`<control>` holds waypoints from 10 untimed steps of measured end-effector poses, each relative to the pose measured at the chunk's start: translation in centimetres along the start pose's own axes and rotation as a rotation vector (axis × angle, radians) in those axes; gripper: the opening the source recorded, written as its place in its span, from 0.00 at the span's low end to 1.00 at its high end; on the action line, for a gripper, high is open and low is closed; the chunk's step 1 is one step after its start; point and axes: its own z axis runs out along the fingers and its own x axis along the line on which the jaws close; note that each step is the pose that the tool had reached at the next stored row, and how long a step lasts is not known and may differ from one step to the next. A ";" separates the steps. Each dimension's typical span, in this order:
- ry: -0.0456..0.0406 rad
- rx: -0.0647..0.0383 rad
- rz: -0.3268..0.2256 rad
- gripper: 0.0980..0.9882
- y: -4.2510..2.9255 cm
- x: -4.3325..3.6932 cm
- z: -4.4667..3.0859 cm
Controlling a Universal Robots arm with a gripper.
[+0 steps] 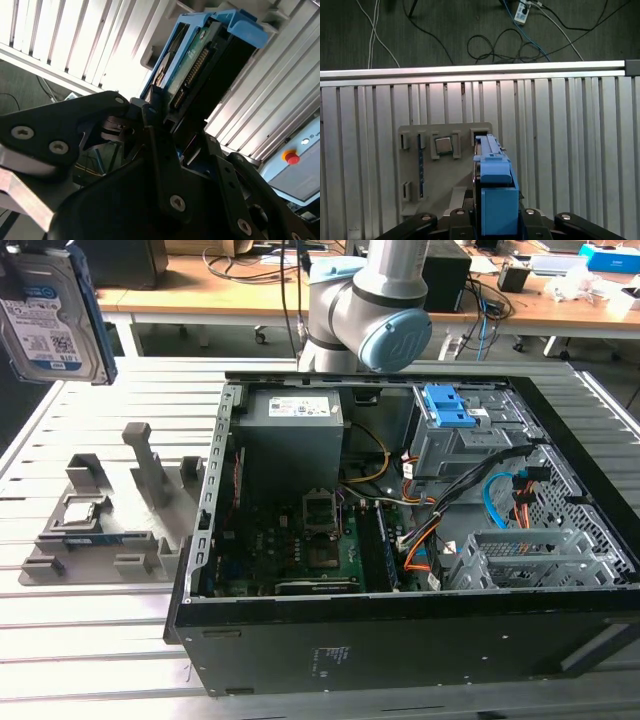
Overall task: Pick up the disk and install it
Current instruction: 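Pick up the disk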
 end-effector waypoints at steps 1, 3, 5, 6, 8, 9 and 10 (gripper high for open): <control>0.0001 0.000 0.000 0.30 0.01 -0.01 -0.28; 0.0000 0.000 0.000 0.30 0.01 -0.02 -0.60; 0.0000 0.000 0.000 0.30 0.01 -0.04 -0.95; 0.0000 0.000 0.000 0.30 0.02 -0.05 -1.19; 0.0000 0.000 0.000 0.30 0.02 -0.07 -1.67; 0.0000 0.000 0.000 0.30 0.03 -0.09 -1.94; 0.0000 0.000 0.000 0.30 0.03 -0.10 -2.10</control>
